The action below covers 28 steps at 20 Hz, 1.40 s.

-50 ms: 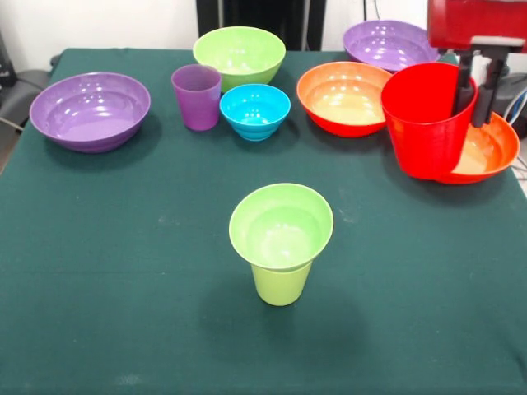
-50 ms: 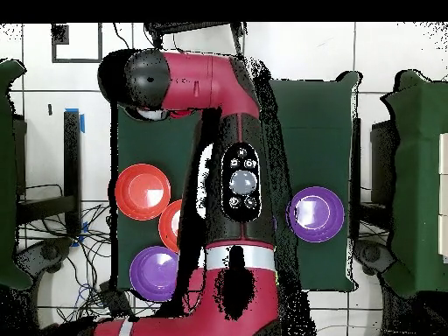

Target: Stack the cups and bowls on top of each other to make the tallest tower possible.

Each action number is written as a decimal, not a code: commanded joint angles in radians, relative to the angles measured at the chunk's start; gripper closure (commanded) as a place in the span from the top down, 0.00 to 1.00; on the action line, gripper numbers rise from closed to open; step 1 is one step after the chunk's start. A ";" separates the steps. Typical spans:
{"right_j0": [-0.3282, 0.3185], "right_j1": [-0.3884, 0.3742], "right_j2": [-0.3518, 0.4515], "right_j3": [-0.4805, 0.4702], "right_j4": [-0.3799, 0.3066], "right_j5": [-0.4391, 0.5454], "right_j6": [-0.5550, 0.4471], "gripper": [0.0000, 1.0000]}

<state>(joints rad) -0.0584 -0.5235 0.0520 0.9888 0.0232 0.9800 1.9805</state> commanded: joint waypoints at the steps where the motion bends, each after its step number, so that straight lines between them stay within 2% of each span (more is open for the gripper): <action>1: -0.009 0.092 0.085 -0.179 -0.111 0.179 -0.212 0.00; 5: -0.017 0.110 0.079 -0.237 -0.137 0.229 -0.242 0.00; 11: -0.050 0.175 0.108 -0.377 -0.173 0.304 -0.327 0.00; 21: -0.113 0.166 0.133 -0.354 -0.185 0.274 -0.449 0.00; 24: -0.119 0.190 0.127 -0.394 -0.190 0.320 -0.451 0.00; 28: -0.121 0.208 0.121 -0.421 -0.197 0.315 -0.476 0.00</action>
<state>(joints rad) -0.1741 -0.3497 0.0897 0.6001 -0.0844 1.1681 1.8511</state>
